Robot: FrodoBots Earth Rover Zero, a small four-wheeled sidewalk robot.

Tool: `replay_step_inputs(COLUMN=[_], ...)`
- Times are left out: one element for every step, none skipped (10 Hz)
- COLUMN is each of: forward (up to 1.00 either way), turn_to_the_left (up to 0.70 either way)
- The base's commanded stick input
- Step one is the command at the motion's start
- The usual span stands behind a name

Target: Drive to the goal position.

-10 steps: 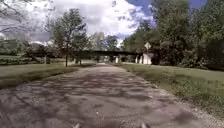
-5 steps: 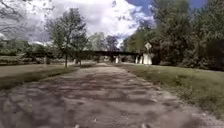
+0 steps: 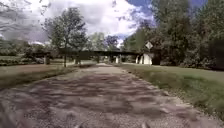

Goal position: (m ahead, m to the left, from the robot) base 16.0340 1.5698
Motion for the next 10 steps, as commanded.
replay_step_inputs(forward=[1.0, 1.0, 1.0, 1.0, 1.0, 1.0, 1.0, 1.0, 1.0, 1.0], turn_to_the_left=[0.0, 0.0, 0.0, 0.0, 0.0, 0.0, 0.0, 0.0, 0.0, 0.0])
